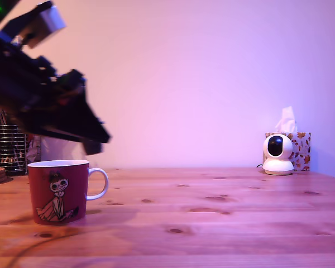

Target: Pick up the coffee capsules on the table and drop them inside the coffee cup

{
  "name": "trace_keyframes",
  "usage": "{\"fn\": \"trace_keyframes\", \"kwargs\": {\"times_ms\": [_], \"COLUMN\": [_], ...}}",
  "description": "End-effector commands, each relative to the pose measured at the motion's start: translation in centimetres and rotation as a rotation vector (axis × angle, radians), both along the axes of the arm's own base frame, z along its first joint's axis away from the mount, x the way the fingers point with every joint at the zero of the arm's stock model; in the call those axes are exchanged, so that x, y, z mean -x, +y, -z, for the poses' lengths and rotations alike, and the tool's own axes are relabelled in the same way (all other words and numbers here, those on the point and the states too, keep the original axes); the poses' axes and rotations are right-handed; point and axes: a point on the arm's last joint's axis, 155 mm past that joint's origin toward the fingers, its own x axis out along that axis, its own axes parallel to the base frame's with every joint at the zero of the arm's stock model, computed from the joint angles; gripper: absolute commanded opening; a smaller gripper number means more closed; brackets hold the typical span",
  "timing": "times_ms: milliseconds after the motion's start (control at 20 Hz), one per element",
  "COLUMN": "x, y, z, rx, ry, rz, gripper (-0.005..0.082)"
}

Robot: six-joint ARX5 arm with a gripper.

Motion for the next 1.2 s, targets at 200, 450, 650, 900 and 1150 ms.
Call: {"fn": "trace_keyframes", "kwargs": {"times_ms": [200,450,650,900,1150], "x": [-3.1,-4.6,-4.4,-4.3,-4.3], "y": [4.1,6.9,6.6,6.4,6.5], "z": [-1.3,-1.3,-1.3,-1.0,-1.0], "rx": [0.013,0.026,0.044,0.044,0.043], "ry": [-0.035,-0.034,-0.024,-0.011,-0.013], "rz": [-0.136,-0.207,-0.182,-0.173,-0.177], "gripper": [0.0232,0.0232,0.0232,0.0232,0.0232]}}
